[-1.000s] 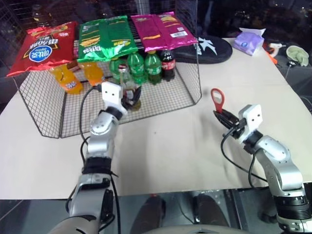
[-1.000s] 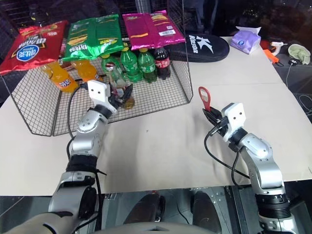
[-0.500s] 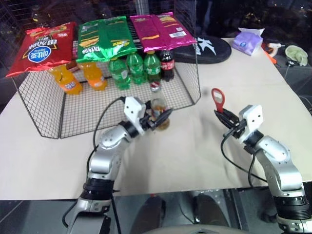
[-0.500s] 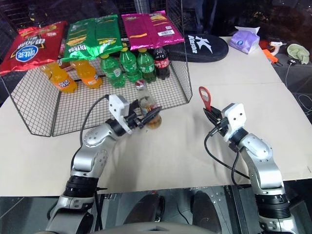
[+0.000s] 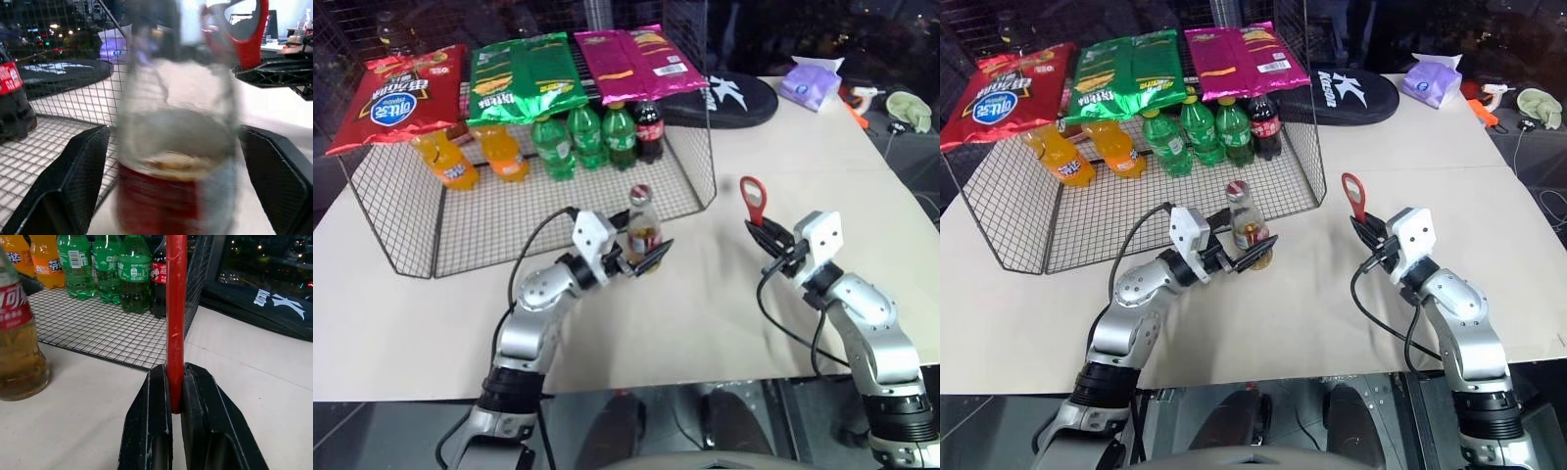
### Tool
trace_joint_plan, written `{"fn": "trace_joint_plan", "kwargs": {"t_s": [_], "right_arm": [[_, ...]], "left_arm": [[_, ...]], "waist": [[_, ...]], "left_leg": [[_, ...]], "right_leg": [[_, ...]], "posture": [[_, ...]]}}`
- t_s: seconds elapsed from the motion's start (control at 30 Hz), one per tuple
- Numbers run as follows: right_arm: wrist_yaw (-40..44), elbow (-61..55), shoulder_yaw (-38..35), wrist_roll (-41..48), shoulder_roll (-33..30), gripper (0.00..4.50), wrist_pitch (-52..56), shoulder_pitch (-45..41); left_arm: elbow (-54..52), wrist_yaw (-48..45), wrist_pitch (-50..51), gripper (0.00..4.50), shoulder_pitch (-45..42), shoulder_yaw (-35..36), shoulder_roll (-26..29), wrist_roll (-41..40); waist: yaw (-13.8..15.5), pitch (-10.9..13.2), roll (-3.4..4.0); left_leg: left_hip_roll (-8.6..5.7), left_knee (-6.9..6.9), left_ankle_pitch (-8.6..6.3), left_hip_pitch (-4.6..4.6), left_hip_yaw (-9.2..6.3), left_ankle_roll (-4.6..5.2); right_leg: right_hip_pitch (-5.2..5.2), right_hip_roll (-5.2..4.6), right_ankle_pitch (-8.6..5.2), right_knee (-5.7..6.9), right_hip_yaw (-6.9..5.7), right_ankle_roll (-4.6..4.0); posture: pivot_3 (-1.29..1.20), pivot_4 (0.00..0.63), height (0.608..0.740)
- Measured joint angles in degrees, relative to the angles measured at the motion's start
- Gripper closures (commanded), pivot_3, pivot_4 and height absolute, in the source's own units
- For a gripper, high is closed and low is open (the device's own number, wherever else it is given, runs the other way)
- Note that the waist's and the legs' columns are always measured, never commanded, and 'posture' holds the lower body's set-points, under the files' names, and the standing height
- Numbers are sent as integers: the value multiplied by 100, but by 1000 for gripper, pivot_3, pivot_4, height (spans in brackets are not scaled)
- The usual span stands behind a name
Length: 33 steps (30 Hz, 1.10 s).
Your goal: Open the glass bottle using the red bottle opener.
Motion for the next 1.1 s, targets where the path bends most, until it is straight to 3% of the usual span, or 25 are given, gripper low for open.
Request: {"fn": "trace_joint_plan", "kwargs": {"t_s": [0.23, 0.7, 0.8, 0.93, 1.1], "right_arm": [[8, 59, 22, -20, 35, 4500, -34, 35], [49, 201, 59, -28, 39, 4500, -117, 13], [53, 201, 59, -28, 39, 4500, -117, 13], [66, 201, 59, -29, 39, 4500, -117, 13], [68, 201, 67, -31, 38, 4500, -117, 13]], "left_arm": [[-426, 143, 45, 120, -187, 349, -106, -430], [-669, 15, 492, 120, -213, 298, -27, -602], [-671, 3, 504, 734, -169, 277, -28, -606], [-747, 20, 518, 2524, -150, 310, -28, -671], [-941, 12, 631, 2524, -110, 330, 70, -683]], "waist": [[1, 0, 0], [-1, 0, 0], [-1, 0, 0], [0, 0, 0], [0, -1, 1]], "left_leg": [[1, 1, 0, 0, 0, 0], [0, 2, 0, 1, 1, 0], [0, 1, 0, 2, 1, 0], [1, 2, 0, 1, 0, 0], [1, 2, 0, 3, 1, 0]], "right_leg": [[1, -1, 0, 1, 0, 0], [1, 1, 0, 2, 1, 0], [1, 1, 0, 2, 1, 0], [1, 1, 0, 2, 0, 0], [3, 1, 0, 2, 1, 0]], "posture": [[0, 150, 740], [0, 150, 740], [0, 150, 740], [0, 150, 740], [0, 150, 740]]}}
